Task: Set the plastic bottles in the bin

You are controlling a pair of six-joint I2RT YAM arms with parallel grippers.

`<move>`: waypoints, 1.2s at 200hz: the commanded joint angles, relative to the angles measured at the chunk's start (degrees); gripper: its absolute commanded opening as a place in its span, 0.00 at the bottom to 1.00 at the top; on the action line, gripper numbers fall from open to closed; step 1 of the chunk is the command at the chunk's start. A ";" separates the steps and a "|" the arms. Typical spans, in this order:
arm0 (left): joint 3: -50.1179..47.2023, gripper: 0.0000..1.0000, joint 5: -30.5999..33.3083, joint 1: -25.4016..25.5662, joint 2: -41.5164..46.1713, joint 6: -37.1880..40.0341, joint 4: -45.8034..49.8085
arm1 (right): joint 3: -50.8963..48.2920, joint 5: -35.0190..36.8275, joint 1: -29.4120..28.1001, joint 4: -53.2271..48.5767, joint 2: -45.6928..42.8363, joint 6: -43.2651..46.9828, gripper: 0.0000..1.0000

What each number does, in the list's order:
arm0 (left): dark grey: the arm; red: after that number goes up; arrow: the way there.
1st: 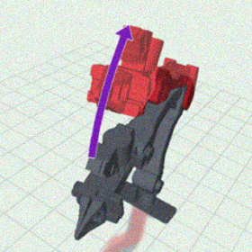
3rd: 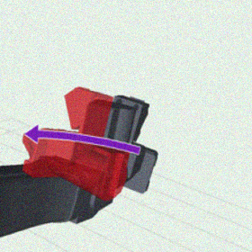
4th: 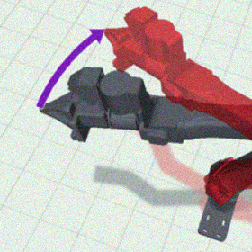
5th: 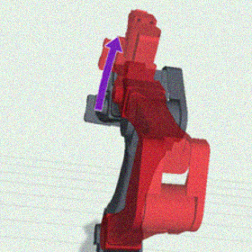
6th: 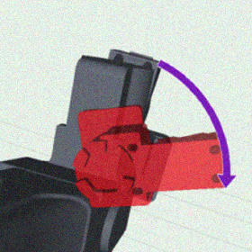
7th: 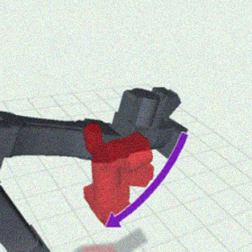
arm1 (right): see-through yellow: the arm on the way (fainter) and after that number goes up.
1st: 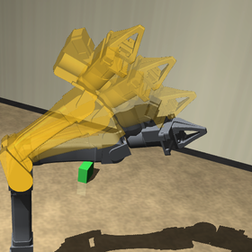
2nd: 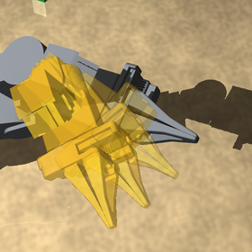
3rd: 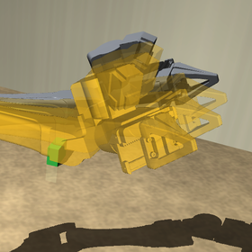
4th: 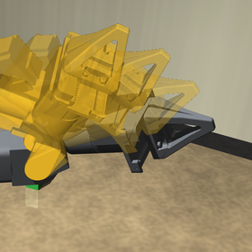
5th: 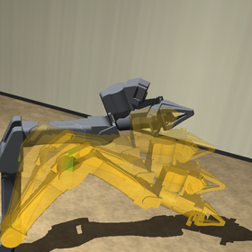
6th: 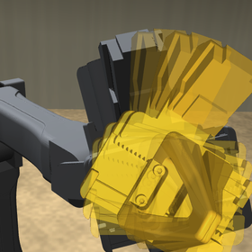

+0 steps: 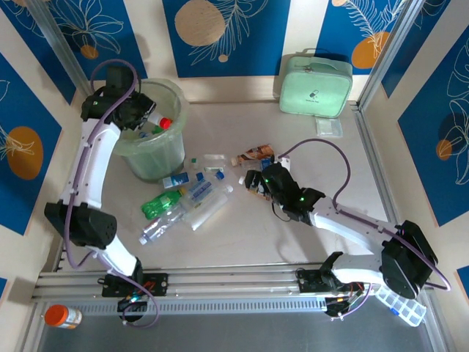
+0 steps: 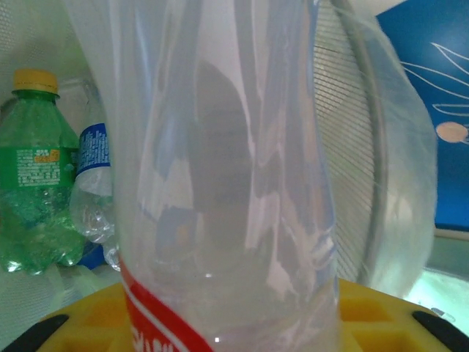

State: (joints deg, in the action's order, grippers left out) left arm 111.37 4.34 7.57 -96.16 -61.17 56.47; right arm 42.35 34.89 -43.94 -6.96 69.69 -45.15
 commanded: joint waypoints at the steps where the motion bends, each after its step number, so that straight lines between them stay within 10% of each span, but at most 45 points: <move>1: 4.43 0.33 -4.99 -1.65 -3.02 -1.88 0.71 | 1.92 1.76 -0.87 0.19 1.17 -0.34 0.87; 123: -4.77 0.41 -6.98 -5.90 -10.59 -2.64 -6.45 | 9.68 5.00 -5.66 -3.93 11.60 1.53 0.88; 240: -6.63 0.83 -6.29 -5.97 -13.03 -0.60 -5.54 | 9.07 3.29 -6.15 -1.30 11.53 3.25 0.87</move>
State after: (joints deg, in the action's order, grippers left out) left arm 103.85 -1.69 2.00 -109.32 -62.52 49.87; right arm 50.63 37.71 -49.56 -9.02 81.10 -42.61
